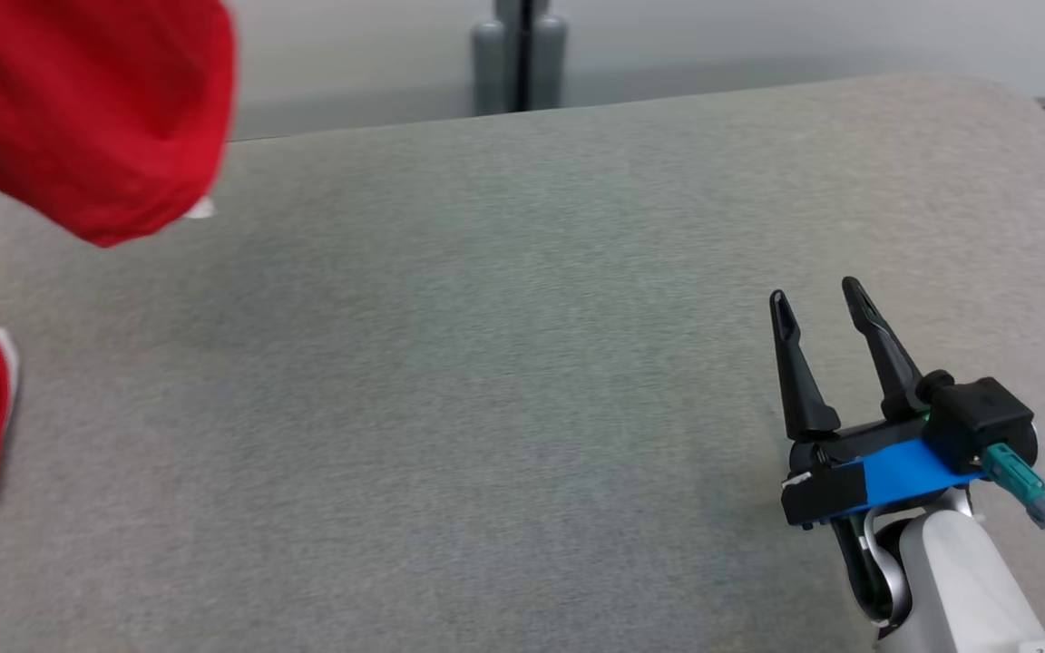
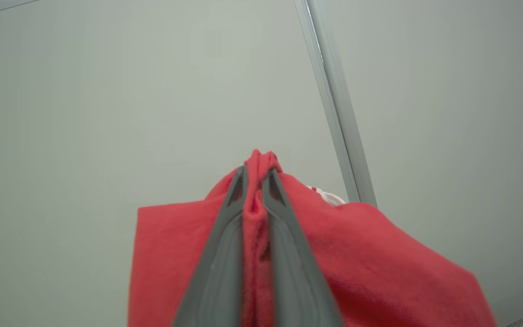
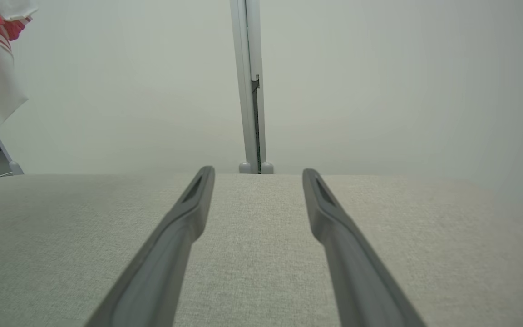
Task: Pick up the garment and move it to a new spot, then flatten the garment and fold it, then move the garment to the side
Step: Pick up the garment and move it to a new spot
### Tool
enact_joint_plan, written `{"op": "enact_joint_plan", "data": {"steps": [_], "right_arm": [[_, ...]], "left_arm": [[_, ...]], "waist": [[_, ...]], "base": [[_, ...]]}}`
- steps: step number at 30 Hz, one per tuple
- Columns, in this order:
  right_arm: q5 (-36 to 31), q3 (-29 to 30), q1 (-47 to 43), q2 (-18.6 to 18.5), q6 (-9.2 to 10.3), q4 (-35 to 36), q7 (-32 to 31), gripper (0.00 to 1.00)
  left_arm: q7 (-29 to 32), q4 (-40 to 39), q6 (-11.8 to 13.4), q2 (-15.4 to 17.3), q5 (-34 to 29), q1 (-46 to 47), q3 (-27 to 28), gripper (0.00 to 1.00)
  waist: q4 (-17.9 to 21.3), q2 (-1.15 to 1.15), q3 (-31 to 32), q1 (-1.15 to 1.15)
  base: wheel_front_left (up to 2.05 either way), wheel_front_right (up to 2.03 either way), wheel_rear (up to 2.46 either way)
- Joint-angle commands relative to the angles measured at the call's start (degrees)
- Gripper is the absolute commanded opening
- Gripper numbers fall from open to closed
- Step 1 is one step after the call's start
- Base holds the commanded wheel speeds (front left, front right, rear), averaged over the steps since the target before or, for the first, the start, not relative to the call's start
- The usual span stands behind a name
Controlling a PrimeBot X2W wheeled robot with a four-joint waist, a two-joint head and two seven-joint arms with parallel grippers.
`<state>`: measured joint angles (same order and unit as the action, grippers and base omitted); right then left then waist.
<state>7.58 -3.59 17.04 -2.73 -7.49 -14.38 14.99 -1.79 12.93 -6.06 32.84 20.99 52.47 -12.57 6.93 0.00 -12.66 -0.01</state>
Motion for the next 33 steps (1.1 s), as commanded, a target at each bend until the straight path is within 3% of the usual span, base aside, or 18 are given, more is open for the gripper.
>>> {"op": "enact_joint_plan", "data": {"steps": [1, 8, 15, 26, 33], "right_arm": [[0.24, 0.10, -0.77, -0.27, -0.01, 0.21, 0.26, 1.00], [1.28, -0.27, -0.89, -0.28, -0.01, 1.06, 0.24, 1.00], [2.00, -0.18, -0.78, -0.25, -0.01, 2.09, 0.25, 1.00], [1.88, 0.45, -1.91, -0.27, -0.01, 3.52, 0.25, 1.00], [1.10, 0.53, -2.28, -0.28, -0.01, 3.36, 0.25, 1.00]], "left_arm": [[0.38, -0.73, 0.11, -0.49, -0.25, 0.73, -0.67, 0.00], [3.45, -5.09, -0.15, -6.08, 0.66, 2.45, -5.84, 0.00], [3.10, -3.95, -0.41, -9.27, 0.36, 0.41, -10.13, 0.00], [-2.15, 4.06, -0.04, -15.11, 1.79, -11.75, -16.40, 0.00], [-4.87, 11.51, -0.95, -20.13, 2.14, -17.87, -23.39, 0.03]], "waist": [[1.49, 0.00, 1.04, 0.01], [7.30, 0.00, 0.66, 0.01], [10.52, 0.00, -1.51, 0.01], [9.71, 0.00, -2.81, 0.01], [7.94, 0.00, -2.45, 0.01]], "base": [[0.00, 0.00, 0.00], [0.00, 0.00, 0.00], [0.00, 0.00, 0.00], [0.00, 0.00, 0.00], [0.00, 0.00, 0.00]]}}
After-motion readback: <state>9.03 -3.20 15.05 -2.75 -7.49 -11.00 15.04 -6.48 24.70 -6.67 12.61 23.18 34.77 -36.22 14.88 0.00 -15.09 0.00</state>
